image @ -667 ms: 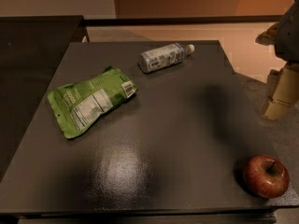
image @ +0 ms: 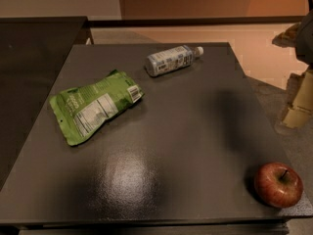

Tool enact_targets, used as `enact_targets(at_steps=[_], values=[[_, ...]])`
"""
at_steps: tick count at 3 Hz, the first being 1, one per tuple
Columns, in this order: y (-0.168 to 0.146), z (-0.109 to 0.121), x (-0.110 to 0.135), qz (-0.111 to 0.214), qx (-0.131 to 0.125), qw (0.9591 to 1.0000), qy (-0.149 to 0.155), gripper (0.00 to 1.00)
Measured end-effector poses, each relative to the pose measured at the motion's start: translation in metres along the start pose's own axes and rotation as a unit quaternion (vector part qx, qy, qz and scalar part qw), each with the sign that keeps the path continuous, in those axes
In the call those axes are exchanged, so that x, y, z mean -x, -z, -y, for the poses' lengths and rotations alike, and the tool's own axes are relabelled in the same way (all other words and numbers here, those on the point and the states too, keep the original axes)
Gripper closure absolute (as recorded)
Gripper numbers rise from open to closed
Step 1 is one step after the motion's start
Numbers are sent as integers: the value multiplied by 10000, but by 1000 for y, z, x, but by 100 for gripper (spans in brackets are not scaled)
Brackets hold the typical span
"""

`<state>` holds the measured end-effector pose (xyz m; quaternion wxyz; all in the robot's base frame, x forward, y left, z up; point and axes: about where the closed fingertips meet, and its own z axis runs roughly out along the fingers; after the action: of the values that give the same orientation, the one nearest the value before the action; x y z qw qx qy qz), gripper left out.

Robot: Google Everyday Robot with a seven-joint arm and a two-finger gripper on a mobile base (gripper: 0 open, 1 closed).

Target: Pick apple

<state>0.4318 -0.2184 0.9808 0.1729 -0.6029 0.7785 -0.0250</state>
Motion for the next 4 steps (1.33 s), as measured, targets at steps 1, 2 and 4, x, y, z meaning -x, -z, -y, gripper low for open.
enact_targets(at_steps=[1, 2, 4], values=[[2, -9, -16, 265, 133, 9996, 8, 0], [-4, -22, -34, 539, 410, 9976, 126, 0], [-19, -64, -40, 994, 907, 9873, 843, 0]])
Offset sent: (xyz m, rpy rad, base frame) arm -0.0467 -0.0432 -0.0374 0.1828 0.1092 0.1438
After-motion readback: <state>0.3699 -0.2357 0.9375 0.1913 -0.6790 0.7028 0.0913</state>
